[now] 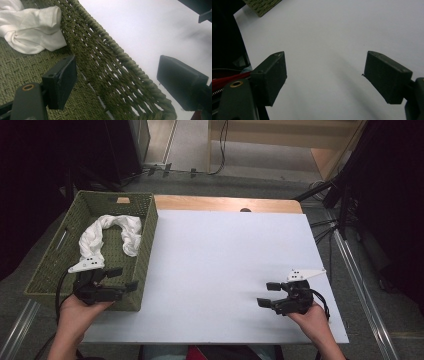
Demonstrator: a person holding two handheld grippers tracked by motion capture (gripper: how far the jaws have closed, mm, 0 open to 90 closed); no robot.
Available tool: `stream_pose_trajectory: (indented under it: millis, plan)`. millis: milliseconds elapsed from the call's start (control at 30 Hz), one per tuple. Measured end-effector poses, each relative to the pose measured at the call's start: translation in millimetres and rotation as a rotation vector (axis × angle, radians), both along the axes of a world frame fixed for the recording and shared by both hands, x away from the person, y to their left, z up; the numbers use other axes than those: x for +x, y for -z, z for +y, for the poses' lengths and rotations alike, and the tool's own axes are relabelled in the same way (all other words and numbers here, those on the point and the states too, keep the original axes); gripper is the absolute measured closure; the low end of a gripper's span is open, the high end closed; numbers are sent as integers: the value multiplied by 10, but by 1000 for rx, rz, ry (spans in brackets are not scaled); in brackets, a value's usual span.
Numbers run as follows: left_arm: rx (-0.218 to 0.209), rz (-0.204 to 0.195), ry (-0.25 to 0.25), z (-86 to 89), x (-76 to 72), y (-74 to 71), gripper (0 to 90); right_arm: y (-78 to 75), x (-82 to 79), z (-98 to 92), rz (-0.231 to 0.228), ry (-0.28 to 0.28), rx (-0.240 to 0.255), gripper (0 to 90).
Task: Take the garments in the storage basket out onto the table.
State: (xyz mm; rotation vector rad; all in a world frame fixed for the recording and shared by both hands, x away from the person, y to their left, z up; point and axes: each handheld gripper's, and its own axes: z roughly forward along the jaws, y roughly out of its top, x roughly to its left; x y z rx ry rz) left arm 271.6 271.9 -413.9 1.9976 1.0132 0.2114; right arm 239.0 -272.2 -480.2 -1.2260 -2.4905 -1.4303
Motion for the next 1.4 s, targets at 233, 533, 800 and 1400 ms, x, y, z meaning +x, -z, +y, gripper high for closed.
stream_pose_trajectory:
  millis: [233, 533, 800, 1400]
  plan:
    - [-4, 3, -2, 1, -1, 2, 168, 5, 8, 19, 4, -8, -9, 167]
    - [-15, 2, -43, -17, 3, -132, 171, 36, 32, -14, 20, 14, 26, 167]
    - [-21, 25, -52, -13, 131, -301, 171, 71, 71, -30, 43, 18, 11, 167]
    - [8, 52, -74, 22, 478, -479, 171, 115, 107, 97, 52, -34, -13, 168]
